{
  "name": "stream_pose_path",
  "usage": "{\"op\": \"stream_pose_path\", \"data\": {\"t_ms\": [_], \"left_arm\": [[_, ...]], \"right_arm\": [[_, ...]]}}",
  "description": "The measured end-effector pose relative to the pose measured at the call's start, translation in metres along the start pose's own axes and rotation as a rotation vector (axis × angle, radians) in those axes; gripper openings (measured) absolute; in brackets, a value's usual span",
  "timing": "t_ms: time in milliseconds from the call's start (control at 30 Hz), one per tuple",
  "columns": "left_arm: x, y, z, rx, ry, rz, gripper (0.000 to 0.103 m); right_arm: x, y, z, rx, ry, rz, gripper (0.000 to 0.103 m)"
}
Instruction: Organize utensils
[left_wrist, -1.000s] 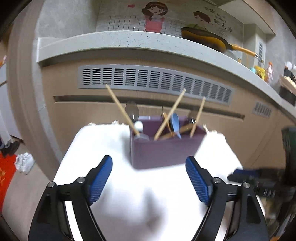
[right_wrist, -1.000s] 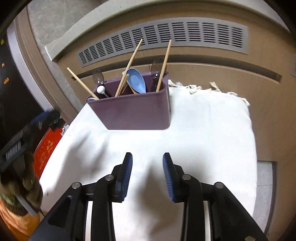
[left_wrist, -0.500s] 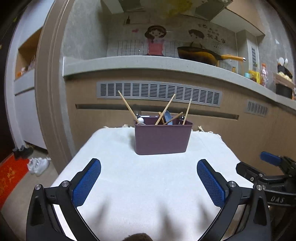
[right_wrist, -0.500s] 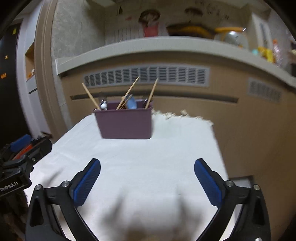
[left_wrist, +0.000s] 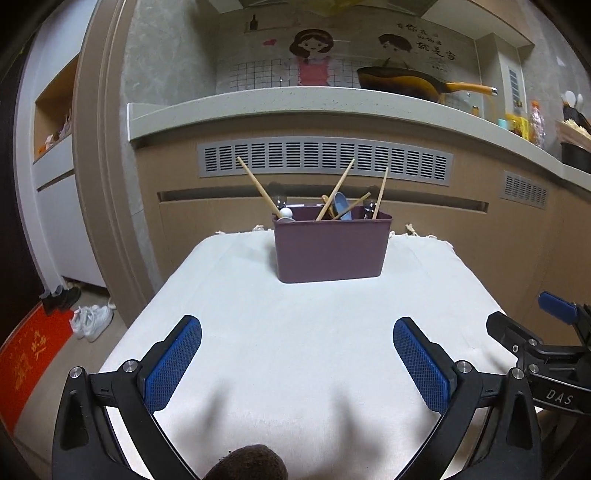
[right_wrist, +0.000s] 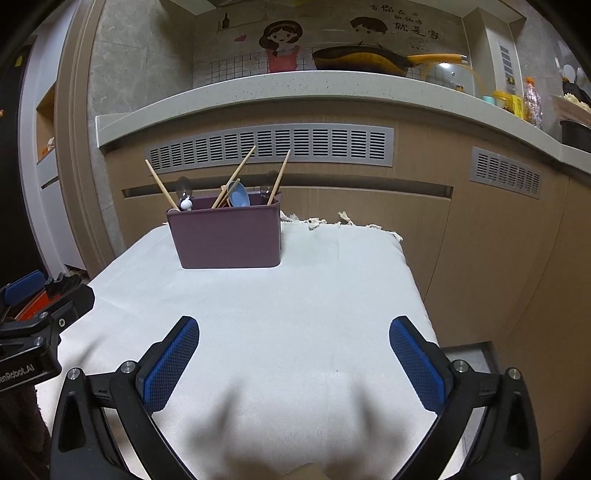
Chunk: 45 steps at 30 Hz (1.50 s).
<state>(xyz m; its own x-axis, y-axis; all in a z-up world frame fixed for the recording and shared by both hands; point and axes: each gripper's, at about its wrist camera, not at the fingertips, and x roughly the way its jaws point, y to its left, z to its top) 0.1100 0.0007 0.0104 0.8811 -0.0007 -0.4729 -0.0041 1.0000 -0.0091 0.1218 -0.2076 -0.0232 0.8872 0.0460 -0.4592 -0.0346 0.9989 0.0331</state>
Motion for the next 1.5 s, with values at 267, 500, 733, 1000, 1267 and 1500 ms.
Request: {"op": "stream_pose_path", "data": {"t_ms": [267, 500, 733, 1000, 1267, 1500], "left_arm": [[0.0046, 0.0003, -0.0019, 0.0, 0.028, -0.012, 0.103], [0.006, -0.0003, -0.0022, 0.0, 0.036, -0.019, 0.103], [0.0068, -0.0009, -0.0029, 0.001, 0.038, -0.024, 0.103], [0.0078, -0.0006, -0.0039, 0.001, 0.04, -0.025, 0.103], [0.0076, -0.0006, -0.0038, 0.001, 0.039, -0.027, 0.103], [0.0075, -0.0004, -0.0038, 0.002, 0.039, -0.028, 0.103]], "right_arm": [[-0.0003, 0.0027, -0.0001, -0.01, 0.005, -0.002, 0.102], [0.0, 0.0002, 0.0003, -0.006, 0.006, 0.0, 0.102], [0.0003, 0.0, 0.0003, -0.004, 0.008, 0.001, 0.102], [0.001, -0.0008, 0.0001, -0.003, 0.013, 0.005, 0.102], [0.0005, -0.0022, -0.0014, -0.004, 0.013, 0.007, 0.102], [0.0009, -0.004, -0.001, -0.004, 0.017, 0.012, 0.102]]}}
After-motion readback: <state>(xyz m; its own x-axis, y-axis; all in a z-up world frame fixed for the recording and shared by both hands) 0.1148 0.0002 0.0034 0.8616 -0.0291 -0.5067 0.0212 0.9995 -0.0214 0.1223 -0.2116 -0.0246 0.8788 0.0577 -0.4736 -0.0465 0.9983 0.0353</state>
